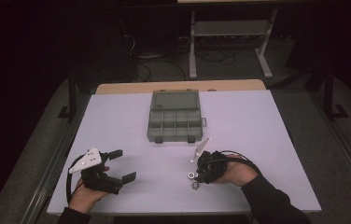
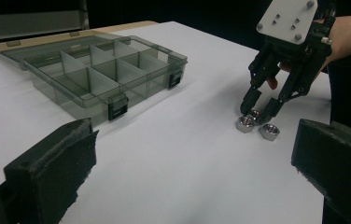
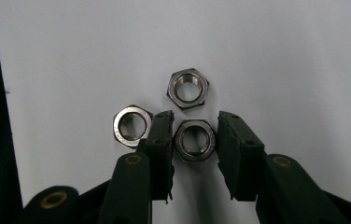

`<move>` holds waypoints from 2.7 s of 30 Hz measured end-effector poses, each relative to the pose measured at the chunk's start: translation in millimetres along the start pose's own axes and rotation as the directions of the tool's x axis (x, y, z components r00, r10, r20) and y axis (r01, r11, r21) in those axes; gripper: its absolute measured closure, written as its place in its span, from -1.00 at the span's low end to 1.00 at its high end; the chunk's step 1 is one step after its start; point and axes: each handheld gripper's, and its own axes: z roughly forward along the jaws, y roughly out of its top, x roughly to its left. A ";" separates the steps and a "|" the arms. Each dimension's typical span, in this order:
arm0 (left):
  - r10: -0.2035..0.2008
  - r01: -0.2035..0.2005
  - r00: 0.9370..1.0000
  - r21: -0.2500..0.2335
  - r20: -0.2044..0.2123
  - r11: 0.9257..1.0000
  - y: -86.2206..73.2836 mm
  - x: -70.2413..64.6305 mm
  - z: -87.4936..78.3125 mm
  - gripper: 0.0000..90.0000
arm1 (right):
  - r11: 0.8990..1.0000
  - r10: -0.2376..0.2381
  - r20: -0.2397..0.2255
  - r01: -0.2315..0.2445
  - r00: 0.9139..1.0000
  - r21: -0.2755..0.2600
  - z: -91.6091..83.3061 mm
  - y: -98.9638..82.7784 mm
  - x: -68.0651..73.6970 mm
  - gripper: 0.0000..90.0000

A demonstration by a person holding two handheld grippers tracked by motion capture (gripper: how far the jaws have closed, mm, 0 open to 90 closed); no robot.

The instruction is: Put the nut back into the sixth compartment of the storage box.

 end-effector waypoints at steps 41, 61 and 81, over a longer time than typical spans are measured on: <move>-0.002 0.002 1.000 0.001 0.002 1.000 -0.1 0.0 0.1 -1.00 | 0.999 0.040 0.016 -0.040 0.999 -0.014 -18.1 -1.1 -3.5 0.55; 0.002 -0.002 1.000 0.002 0.004 1.000 -0.2 0.0 0.5 -1.00 | 0.995 0.068 0.041 -0.065 0.997 -0.080 -41.8 10.2 -14.9 0.55; 0.002 -0.002 1.000 0.004 0.004 1.000 -0.6 0.2 0.5 -1.00 | 0.986 0.100 0.070 -0.090 0.993 -0.141 -56.4 37.9 -36.4 0.55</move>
